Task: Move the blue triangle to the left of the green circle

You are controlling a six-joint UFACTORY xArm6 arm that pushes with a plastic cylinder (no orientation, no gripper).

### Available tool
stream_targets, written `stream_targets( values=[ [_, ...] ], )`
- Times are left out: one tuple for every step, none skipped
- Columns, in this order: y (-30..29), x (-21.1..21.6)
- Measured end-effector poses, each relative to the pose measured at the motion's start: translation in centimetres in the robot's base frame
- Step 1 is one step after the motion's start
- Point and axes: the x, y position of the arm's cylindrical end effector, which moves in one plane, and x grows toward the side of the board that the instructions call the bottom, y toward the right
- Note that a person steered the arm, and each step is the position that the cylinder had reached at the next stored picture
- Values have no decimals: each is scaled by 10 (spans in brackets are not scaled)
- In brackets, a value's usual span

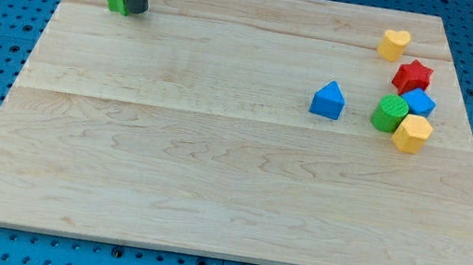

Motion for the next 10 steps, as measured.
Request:
stream_targets(
  values=[
    [59,11],
    [165,45],
    [262,87],
    [296,126],
    [289,145],
    [330,181],
    [331,212],
    [232,173],
    [217,133],
    [224,172]
  ],
)
